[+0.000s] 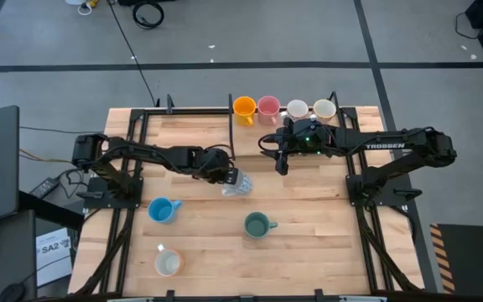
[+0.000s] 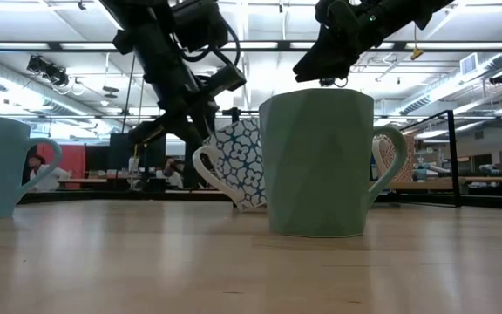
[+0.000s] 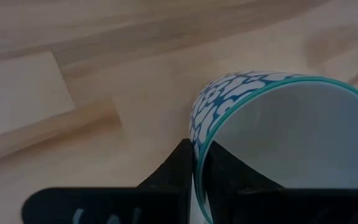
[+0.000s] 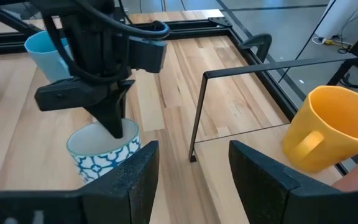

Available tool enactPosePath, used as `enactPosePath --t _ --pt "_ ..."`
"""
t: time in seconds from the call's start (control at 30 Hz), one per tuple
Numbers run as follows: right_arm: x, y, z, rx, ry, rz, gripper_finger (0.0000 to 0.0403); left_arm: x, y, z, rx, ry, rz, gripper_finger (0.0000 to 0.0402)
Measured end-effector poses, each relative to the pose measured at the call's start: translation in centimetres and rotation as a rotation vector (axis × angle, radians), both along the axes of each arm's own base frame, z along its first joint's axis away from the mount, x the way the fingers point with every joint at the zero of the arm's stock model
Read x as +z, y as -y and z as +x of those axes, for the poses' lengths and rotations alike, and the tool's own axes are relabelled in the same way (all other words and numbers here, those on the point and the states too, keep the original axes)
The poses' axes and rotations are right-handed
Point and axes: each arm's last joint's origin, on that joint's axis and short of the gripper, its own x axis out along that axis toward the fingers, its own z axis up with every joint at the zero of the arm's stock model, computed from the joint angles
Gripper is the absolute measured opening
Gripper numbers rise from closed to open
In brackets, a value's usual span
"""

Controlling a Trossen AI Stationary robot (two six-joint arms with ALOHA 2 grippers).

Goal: Place coffee mugs
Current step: Put the blue and white patterned mug on the shelf

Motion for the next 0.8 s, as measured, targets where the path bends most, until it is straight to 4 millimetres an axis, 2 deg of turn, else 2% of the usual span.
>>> enactPosePath --t 0.23,0.8 --pt "0.0 0.0 0.0 0.0 0.0 0.0 0.0201 -0.01 -0.27 -0.04 0.006 -0.002 0.006 0.0037" --pt "0.0 0.0 -0.01 0.0 0.0 0.0 0.0201 0.39 -0.3 0.41 0.006 0.057 0.01 0.0102"
